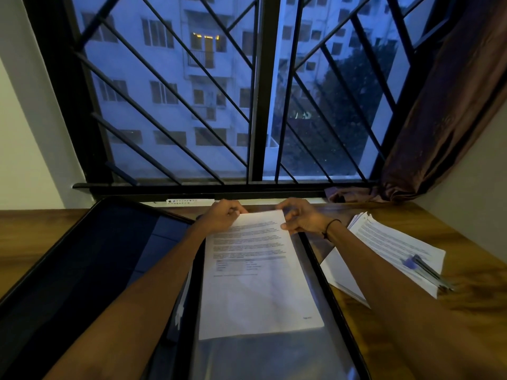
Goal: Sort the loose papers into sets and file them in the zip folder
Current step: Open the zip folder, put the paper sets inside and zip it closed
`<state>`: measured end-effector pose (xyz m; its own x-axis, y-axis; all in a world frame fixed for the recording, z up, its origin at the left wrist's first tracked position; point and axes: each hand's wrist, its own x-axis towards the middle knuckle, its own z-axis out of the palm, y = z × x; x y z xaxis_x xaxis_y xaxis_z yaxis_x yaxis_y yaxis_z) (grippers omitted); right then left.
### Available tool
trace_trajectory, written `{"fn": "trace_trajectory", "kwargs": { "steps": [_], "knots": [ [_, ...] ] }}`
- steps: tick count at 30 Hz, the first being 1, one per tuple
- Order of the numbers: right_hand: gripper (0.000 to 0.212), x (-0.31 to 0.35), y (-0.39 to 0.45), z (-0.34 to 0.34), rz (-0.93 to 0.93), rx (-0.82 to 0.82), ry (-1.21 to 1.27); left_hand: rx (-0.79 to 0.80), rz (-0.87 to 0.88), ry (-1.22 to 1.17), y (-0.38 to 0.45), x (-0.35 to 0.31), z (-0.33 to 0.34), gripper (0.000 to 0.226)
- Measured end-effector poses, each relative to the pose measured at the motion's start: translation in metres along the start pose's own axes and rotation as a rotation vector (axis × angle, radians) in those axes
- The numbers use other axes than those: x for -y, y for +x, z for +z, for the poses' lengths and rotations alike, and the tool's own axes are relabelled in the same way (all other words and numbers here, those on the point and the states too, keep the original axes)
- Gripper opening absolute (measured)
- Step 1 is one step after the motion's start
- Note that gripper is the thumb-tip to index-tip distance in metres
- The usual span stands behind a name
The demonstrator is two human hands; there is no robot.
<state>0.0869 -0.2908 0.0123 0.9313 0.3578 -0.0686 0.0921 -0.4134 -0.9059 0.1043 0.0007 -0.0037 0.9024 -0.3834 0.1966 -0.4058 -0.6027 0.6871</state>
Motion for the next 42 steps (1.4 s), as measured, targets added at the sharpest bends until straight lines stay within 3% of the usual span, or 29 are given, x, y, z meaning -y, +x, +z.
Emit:
{"fn": "trace_trajectory", "kwargs": {
  "steps": [2,7,11,13,17,25,31,33,38,42],
  "knots": [
    [0.068,0.004,-0.002,-0.001,0.019,-0.006,0.006,0.006,-0.003,-0.021,-0.001,0.003,0.001,0.029],
    [0.036,0.006,-0.002,-0.001,-0.035,0.017,-0.027,0.034,-0.021,-0.026,-0.001,-0.001,0.002,0.033],
    [0.018,0.004,-0.001,0.000,-0.051,-0.035,-0.047,0.055,-0.042,-0.076,-0.005,-0.004,0.002,0.023],
    [0.012,0.002,0.000,0.000,-0.065,-0.030,-0.073,0.057,-0.055,-0.096,-0.008,-0.011,0.001,0.029],
    [0.011,0.005,0.000,0.001,-0.103,-0.019,-0.083,0.112,-0.060,-0.038,-0.010,-0.014,0.002,0.032],
    [0.007,0.013,-0.005,0.003,-0.058,0.012,-0.067,0.231,-0.097,-0.211,-0.009,-0.022,0.002,0.035],
    [0.008,0.010,-0.008,0.005,-0.017,-0.002,-0.002,0.296,-0.052,-0.206,-0.009,-0.022,0.001,0.025],
    [0.014,0.010,-0.012,0.007,0.034,0.005,0.038,0.276,-0.046,-0.206,-0.009,-0.018,0.002,0.022],
    [0.056,0.011,-0.029,0.005,0.213,0.142,0.159,0.181,-0.049,-0.270,-0.008,-0.009,0.004,0.021],
    [0.067,0.016,-0.045,0.008,0.254,0.273,0.288,0.092,-0.010,-0.214,-0.011,-0.009,0.002,0.020]
  ]
}}
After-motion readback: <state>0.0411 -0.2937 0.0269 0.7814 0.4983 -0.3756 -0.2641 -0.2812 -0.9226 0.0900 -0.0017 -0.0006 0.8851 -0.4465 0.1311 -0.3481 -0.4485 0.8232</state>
